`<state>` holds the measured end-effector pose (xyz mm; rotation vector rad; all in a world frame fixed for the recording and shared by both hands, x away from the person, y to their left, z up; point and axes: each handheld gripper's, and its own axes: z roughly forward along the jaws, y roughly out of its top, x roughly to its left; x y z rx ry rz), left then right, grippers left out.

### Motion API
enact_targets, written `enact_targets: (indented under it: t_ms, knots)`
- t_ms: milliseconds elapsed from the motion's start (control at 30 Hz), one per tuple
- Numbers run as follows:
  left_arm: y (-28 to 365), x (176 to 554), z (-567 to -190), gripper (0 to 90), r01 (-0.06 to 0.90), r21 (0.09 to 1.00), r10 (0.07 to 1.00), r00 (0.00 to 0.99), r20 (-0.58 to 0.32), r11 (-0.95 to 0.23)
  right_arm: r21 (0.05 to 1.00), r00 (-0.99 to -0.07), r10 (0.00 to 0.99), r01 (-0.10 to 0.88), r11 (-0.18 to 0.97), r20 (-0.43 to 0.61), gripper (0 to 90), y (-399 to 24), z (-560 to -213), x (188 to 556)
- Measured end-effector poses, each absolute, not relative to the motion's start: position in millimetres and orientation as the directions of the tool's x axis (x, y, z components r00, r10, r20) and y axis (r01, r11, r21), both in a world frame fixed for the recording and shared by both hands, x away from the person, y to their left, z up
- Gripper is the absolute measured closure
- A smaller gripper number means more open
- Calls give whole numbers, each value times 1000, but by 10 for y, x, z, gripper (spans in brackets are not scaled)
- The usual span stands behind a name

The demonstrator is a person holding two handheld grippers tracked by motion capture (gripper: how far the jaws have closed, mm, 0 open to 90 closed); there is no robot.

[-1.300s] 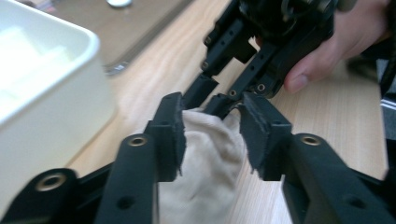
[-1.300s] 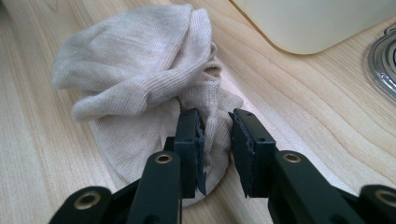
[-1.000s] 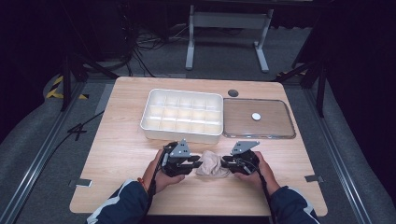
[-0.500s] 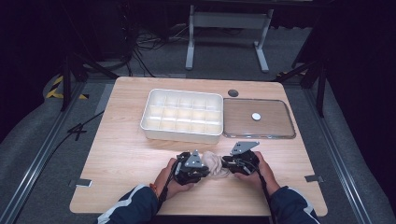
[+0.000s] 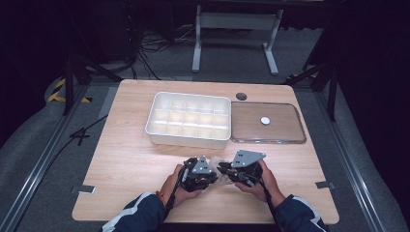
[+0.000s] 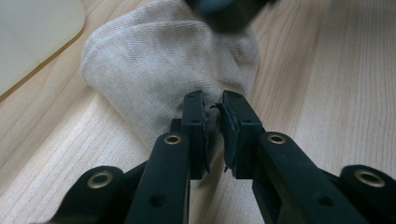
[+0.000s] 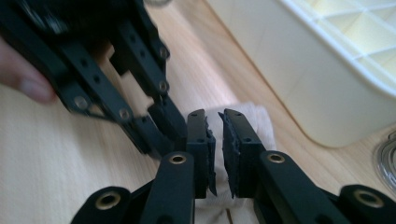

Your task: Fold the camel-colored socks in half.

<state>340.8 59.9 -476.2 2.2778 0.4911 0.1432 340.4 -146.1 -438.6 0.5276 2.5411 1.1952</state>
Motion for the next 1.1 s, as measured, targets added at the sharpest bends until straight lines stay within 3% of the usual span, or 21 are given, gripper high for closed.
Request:
enact_targets:
  t_ms: [267,433,733,1100]
  knots:
    - [611,3413,-4760,778,316,726,387,919,-75,-611,681,-898,429,254,687,-98,816,-1503,-4632,3534]
    - [691,3418,-4735,649,333,738,386,916,-106,-587,677,-896,432,257,689,-101,819,-1506,-4643,3538]
    - [881,3543,-4726,448,440,736,516,845,-144,-514,690,-892,447,286,665,-61,822,-1531,-4659,3554]
    - [744,3555,-4795,446,447,710,536,836,-115,-545,682,-899,427,251,687,-99,805,-1529,-4649,3544]
